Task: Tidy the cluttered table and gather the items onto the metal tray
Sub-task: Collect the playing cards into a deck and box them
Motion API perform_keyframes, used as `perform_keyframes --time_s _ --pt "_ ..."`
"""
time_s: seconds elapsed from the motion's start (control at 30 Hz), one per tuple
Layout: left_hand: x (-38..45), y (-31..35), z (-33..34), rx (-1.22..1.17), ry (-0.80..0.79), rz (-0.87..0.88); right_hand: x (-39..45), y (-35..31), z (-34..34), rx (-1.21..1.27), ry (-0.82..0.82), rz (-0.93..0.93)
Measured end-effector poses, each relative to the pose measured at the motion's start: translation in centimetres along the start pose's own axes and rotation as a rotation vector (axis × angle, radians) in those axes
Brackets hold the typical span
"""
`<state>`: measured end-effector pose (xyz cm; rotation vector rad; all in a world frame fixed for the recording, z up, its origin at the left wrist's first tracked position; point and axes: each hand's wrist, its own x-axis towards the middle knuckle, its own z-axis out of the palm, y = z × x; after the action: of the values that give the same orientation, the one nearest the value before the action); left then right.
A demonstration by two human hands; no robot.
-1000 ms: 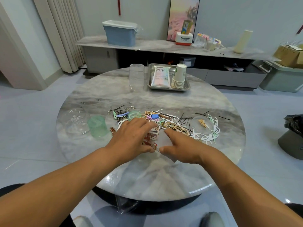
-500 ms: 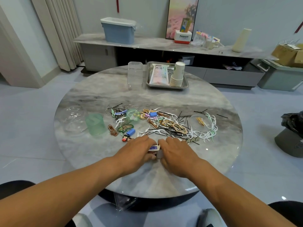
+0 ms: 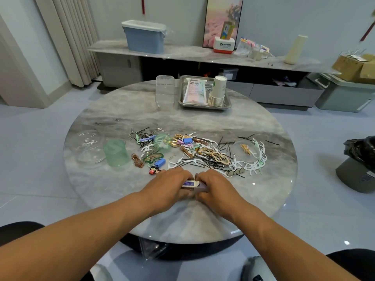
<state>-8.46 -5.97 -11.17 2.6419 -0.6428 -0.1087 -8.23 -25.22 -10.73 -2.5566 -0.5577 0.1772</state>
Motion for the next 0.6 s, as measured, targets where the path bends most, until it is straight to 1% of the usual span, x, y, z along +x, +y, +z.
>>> perform_keyframes --time_s 0.03,0.07,0.13,0.17,0.23,0.3,0.33,0.37,0.4,0.43,0.53,0.57,0.6 --pt "0.1 0.0 -0.1 0.004 -0.004 0.001 0.0 -0.1 0.0 0.076 0.017 0.024" --pt "0.1 0.0 -0.2 0.008 -0.01 0.005 -0.2 -0.4 0.0 0.21 0.035 0.059" --pt "0.2 0.1 -0.3 0.031 -0.017 0.021 -0.5 -1.2 0.1 0.56 0.067 0.103" --pt "0.2 0.1 -0.4 0.047 -0.024 0.022 -0.6 -1.7 0.2 0.709 0.103 0.131" --pt "0.2 0.4 -0.4 0.063 -0.024 0.019 -0.4 -2.2 0.7 0.954 0.234 0.229" --pt "0.2 0.5 -0.5 0.067 -0.026 0.002 -0.3 -2.6 1.1 1.108 0.392 0.365" --pt "0.2 0.6 -0.5 0.062 -0.026 -0.006 -0.5 -2.9 1.3 1.13 0.444 0.409" --pt "0.2 0.7 -0.5 0.058 -0.023 -0.014 -0.6 -3.1 1.6 1.13 0.459 0.431" --pt "0.2 0.8 -0.6 0.058 -0.018 -0.019 -0.8 -3.4 2.0 1.118 0.434 0.429" --pt "0.3 0.8 -0.7 0.07 -0.017 -0.018 -1.0 -3.7 2.5 1.105 0.372 0.402" --pt "0.1 0.9 -0.8 0.012 -0.029 -0.009 -1.1 -5.1 3.4 1.091 0.146 0.303" --pt "-0.1 1.0 -0.7 -0.024 -0.031 -0.016 -0.9 -5.3 3.4 1.091 0.116 0.277" --pt "-0.2 1.0 -0.7 -0.075 -0.004 -0.018 -0.7 -5.3 3.2 1.092 0.121 0.261"
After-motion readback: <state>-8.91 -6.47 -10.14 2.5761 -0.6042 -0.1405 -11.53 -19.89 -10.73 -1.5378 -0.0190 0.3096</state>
